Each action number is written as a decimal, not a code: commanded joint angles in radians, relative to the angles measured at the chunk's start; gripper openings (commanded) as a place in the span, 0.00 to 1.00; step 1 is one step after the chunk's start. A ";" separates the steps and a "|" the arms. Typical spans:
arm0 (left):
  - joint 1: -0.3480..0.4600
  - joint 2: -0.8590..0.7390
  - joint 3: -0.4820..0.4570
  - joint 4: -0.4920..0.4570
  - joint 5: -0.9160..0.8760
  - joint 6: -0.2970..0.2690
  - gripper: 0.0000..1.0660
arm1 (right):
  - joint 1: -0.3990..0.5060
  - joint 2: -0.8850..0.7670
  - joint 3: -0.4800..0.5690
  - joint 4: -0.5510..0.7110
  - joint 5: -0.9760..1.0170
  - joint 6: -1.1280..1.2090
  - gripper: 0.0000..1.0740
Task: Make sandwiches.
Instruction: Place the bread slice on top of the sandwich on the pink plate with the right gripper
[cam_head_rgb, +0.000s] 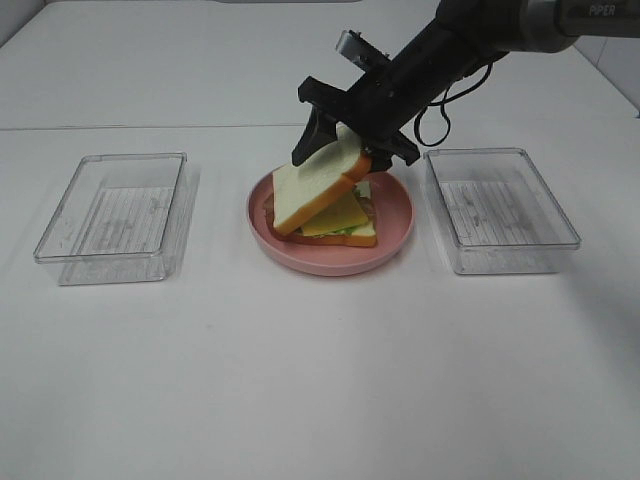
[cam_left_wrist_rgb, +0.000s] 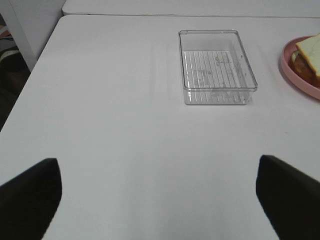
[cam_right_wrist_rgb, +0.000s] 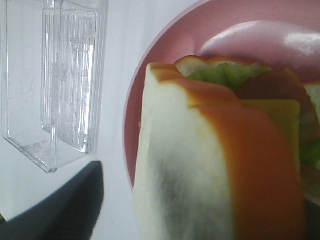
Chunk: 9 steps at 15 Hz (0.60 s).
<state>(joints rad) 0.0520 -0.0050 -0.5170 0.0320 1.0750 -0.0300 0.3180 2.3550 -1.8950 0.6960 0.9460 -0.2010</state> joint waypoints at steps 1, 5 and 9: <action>0.001 -0.016 0.001 -0.008 -0.004 0.001 0.94 | 0.000 0.002 -0.005 -0.001 0.007 -0.084 0.80; 0.001 -0.016 0.001 -0.008 -0.004 0.001 0.94 | 0.000 -0.038 -0.005 -0.169 0.024 -0.109 0.80; 0.001 -0.016 0.001 -0.008 -0.004 0.001 0.94 | 0.000 -0.139 -0.006 -0.454 0.051 -0.027 0.80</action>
<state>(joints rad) 0.0520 -0.0050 -0.5170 0.0320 1.0750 -0.0300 0.3180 2.2400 -1.8950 0.2840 0.9790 -0.2490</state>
